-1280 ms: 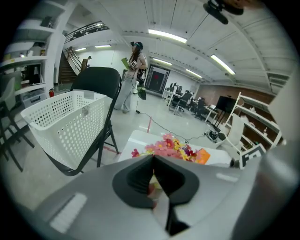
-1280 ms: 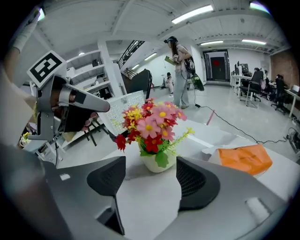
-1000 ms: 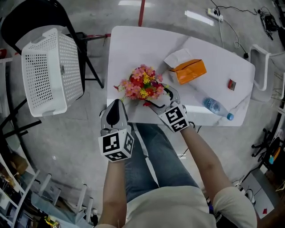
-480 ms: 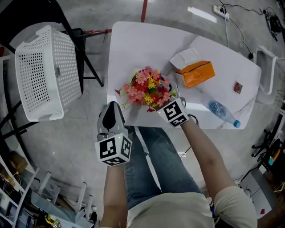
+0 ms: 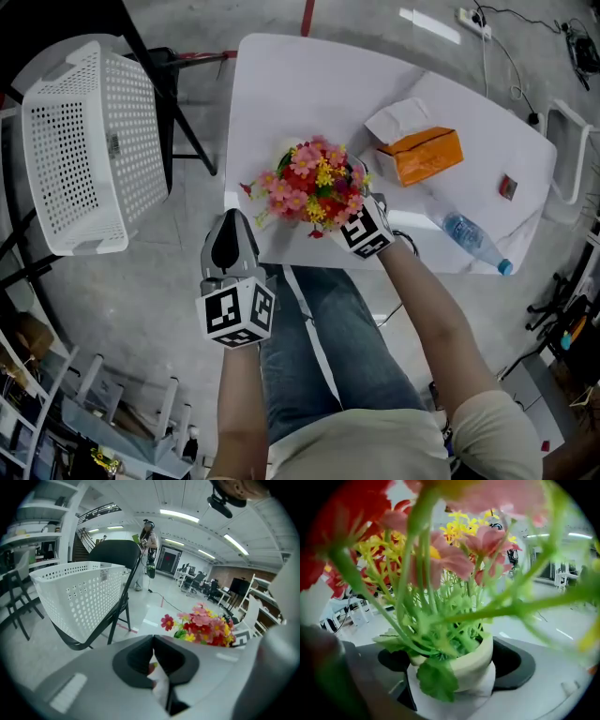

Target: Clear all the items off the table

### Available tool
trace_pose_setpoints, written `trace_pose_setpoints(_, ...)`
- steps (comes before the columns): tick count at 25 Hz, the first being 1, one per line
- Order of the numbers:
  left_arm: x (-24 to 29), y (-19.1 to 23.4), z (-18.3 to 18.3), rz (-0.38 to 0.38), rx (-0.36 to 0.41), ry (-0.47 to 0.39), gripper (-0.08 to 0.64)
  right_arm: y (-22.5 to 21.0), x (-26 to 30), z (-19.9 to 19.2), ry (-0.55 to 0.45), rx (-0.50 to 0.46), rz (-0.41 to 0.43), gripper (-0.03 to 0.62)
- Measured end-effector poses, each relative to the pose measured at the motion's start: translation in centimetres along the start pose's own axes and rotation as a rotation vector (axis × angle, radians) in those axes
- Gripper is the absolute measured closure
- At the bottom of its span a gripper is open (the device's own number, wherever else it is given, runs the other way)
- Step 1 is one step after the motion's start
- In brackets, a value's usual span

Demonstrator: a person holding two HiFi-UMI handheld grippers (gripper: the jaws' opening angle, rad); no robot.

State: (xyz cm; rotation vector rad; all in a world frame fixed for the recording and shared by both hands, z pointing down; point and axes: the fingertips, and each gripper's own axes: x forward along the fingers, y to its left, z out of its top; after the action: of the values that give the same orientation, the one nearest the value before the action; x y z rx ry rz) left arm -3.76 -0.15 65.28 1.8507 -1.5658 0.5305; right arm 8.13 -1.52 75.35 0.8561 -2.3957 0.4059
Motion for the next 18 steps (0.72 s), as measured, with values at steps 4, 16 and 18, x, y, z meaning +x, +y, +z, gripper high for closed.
trace_pose_setpoints(4,-0.22,0.25,-0.15,0.005,-0.004,0.0,0.55,0.07,0.25,0.23,-0.006,-0.004,-0.005,0.091)
trace_pose_setpoints(16,-0.87,0.44,0.68,0.006,-0.011,-0.011,0.551,-0.11,0.22,0.54,0.03,0.035,-0.059,0.087)
trace_pose_setpoints(18,-0.97,0.49,0.82,0.008,-0.008,-0.014,0.549,-0.11,0.2,0.74,0.028,0.048,-0.067,0.089)
